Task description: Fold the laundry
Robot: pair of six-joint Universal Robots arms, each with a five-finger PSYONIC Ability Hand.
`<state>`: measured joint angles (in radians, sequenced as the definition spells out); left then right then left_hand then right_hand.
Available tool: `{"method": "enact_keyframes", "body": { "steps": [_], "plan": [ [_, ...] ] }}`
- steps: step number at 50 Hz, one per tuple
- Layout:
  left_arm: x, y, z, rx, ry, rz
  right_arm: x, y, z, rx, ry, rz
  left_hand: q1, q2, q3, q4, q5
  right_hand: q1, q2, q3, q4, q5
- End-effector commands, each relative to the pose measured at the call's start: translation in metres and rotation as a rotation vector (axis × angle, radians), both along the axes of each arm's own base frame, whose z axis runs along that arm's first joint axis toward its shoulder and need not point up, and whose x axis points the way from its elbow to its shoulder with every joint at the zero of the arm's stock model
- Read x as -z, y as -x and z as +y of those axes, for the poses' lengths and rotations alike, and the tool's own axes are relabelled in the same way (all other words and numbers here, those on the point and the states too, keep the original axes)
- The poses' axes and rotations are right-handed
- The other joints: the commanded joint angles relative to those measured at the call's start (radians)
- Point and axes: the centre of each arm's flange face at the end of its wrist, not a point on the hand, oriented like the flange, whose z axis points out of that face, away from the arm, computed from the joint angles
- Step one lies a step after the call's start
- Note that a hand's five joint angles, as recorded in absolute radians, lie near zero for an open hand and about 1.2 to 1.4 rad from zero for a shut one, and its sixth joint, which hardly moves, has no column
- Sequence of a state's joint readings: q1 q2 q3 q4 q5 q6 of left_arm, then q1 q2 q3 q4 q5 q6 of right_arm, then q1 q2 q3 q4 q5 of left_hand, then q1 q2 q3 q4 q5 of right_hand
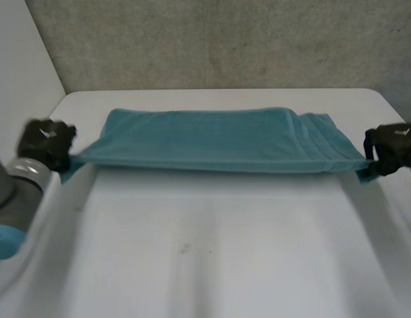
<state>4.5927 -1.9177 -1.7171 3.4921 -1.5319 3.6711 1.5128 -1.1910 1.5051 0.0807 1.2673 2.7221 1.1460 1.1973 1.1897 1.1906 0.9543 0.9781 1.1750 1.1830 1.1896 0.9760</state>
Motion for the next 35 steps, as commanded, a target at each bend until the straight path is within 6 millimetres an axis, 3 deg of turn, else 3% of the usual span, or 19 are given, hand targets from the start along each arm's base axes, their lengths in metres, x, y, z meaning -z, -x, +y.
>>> {"method": "enact_keyframes", "body": {
  "steps": [1, 6, 11, 14, 16, 20, 24, 26, 29, 31, 33, 34, 35],
  "plan": [
    [-0.109, -0.02, 0.047, -0.04, 0.18, 0.018, -0.099, -0.002, 0.046, -0.068, 0.119, 0.188, 0.25, 0.199, 0.207, 0.206, 0.267, 0.418, 0.221, 0.213, 0.207, 0.246],
    [-0.125, -0.025, 0.061, -0.036, 0.161, 0.016, -0.119, -0.003, 0.065, -0.103, 0.109, 0.275, 0.25, 0.199, 0.207, 0.206, 0.267, 0.418, 0.221, 0.213, 0.207, 0.246],
    [-0.11, -0.023, 0.067, 0.035, 0.052, 0.004, -0.113, -0.004, 0.076, -0.166, 0.036, 0.372, 0.25, 0.199, 0.207, 0.206, 0.267, 0.418, 0.221, 0.213, 0.207, 0.246],
    [-0.094, -0.021, 0.062, 0.05, -0.005, -0.001, -0.1, -0.005, 0.071, -0.178, -0.006, 0.378, 0.25, 0.199, 0.207, 0.206, 0.267, 0.418, 0.221, 0.213, 0.207, 0.246],
    [-0.066, -0.021, 0.047, 0.052, -0.103, -0.016, -0.068, -0.005, 0.056, -0.196, -0.104, 0.362, 0.25, 0.199, 0.207, 0.206, 0.267, 0.418, 0.221, 0.213, 0.207, 0.246],
    [-0.038, -0.021, 0.032, 0.059, -0.186, -0.042, -0.035, -0.004, 0.038, -0.202, -0.17, 0.358, 0.25, 0.199, 0.207, 0.206, 0.267, 0.418, 0.221, 0.213, 0.207, 0.246],
    [-0.012, -0.018, 0.001, 0.068, -0.223, -0.086, -0.015, -0.008, 0.021, -0.191, -0.166, 0.36, 0.25, 0.199, 0.207, 0.206, 0.267, 0.418, 0.221, 0.213, 0.207, 0.246],
    [-0.01, -0.016, -0.012, 0.066, -0.208, -0.097, -0.01, -0.01, 0.01, -0.178, -0.147, 0.363, 0.25, 0.199, 0.207, 0.206, 0.267, 0.418, 0.221, 0.213, 0.207, 0.246],
    [-0.018, -0.012, -0.042, 0.045, -0.133, -0.112, -0.013, -0.022, -0.015, -0.149, -0.067, 0.381, 0.25, 0.199, 0.207, 0.206, 0.267, 0.418, 0.221, 0.213, 0.207, 0.246],
    [-0.03, -0.004, -0.055, 0.05, -0.064, -0.117, -0.027, -0.032, -0.027, -0.13, 0.009, 0.389, 0.25, 0.199, 0.207, 0.206, 0.267, 0.418, 0.221, 0.213, 0.207, 0.246],
    [-0.063, 0.013, -0.072, 0.068, 0.094, -0.122, -0.07, -0.043, -0.045, -0.068, 0.181, 0.387, 0.25, 0.199, 0.207, 0.206, 0.267, 0.418, 0.221, 0.213, 0.207, 0.246],
    [-0.095, 0.018, -0.082, 0.066, 0.237, -0.138, -0.088, -0.046, -0.05, -0.044, 0.255, 0.377, 0.25, 0.199, 0.207, 0.206, 0.267, 0.418, 0.221, 0.213, 0.207, 0.246],
    [-0.112, 0.021, -0.086, 0.059, 0.313, -0.139, -0.108, -0.049, -0.054, -0.019, 0.332, 0.361, 0.25, 0.199, 0.207, 0.206, 0.267, 0.418, 0.221, 0.213, 0.207, 0.246]
  ]
}}
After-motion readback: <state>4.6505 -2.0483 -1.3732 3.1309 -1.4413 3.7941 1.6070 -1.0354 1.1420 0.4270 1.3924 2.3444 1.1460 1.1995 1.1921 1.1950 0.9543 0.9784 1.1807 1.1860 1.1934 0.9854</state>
